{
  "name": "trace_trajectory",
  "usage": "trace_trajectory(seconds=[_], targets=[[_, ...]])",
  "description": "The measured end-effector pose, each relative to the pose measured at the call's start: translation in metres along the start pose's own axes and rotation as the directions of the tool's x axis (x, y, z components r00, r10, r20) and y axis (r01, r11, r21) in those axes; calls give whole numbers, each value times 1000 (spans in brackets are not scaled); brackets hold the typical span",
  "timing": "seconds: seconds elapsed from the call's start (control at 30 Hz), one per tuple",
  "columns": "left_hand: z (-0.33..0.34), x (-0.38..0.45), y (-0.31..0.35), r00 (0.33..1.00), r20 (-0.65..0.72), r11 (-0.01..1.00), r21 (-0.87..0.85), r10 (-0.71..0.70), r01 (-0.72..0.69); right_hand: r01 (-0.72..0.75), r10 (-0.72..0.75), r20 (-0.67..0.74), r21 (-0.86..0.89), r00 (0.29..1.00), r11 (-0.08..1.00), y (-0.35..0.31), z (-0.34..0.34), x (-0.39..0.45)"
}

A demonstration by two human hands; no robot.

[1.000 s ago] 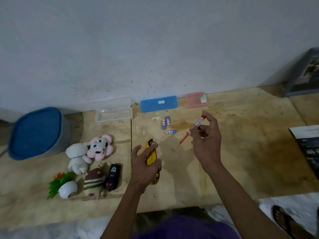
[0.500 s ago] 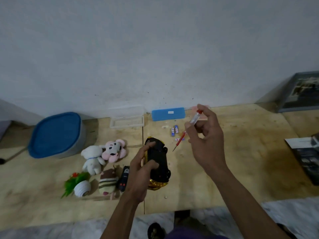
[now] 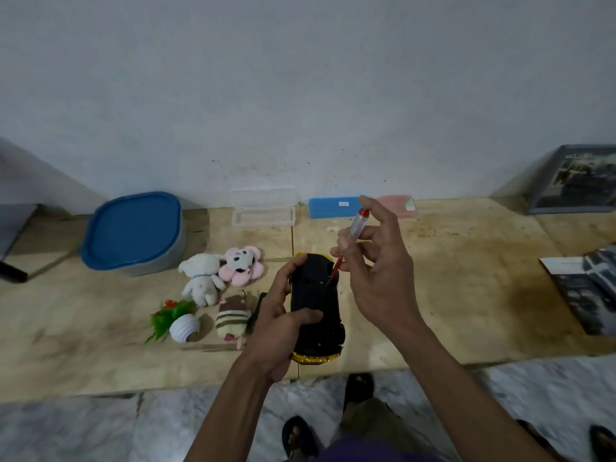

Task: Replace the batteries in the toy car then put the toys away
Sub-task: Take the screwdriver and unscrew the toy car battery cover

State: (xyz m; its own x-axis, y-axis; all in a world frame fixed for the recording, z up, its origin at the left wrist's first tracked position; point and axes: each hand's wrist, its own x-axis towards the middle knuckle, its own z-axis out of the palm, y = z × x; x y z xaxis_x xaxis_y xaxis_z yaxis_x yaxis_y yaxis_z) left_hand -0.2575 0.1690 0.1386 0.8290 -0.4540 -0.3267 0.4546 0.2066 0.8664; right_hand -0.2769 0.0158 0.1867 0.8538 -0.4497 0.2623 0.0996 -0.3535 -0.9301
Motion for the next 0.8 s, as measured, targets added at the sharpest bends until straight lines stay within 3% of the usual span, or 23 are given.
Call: trace_trajectory(seconds=[0.23, 0.47, 0.8], targets=[[10, -8, 18, 997, -22, 997, 18, 70, -70, 79, -74, -68, 82, 995, 994, -12, 1, -1], [28, -5, 29, 997, 18, 997, -9, 78, -78, 198, -190, -138, 44, 972, 979, -14, -10, 3], [39, -5, 26, 997, 39, 998, -24, 62, -61, 184, -170, -163, 80, 972, 980, -7, -23, 2]])
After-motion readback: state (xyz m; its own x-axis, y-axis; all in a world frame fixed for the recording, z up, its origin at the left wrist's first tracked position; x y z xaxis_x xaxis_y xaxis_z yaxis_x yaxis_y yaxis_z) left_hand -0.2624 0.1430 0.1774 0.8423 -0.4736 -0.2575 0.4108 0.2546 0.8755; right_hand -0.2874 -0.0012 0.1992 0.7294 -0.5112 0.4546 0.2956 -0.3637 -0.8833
